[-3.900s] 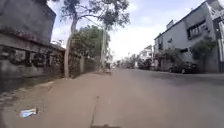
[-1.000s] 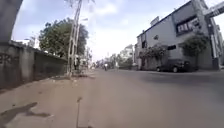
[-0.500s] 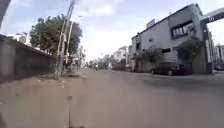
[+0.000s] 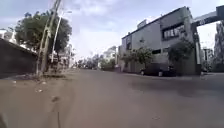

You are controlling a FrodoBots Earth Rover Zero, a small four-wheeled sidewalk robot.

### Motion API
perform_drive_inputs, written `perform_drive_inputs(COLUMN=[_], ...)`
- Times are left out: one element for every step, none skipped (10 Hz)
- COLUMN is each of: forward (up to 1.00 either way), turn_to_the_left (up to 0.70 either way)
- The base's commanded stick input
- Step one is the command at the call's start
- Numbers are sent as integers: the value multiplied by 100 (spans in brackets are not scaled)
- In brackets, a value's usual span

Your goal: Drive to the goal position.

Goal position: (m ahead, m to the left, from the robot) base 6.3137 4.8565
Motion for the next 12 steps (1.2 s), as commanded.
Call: perform_drive_inputs(forward=[100,100,100,100,100,100,100,100,100,100,100,100], turn_to_the_left=[6,6,7,11,15,33,46,42,6,6,6,6])
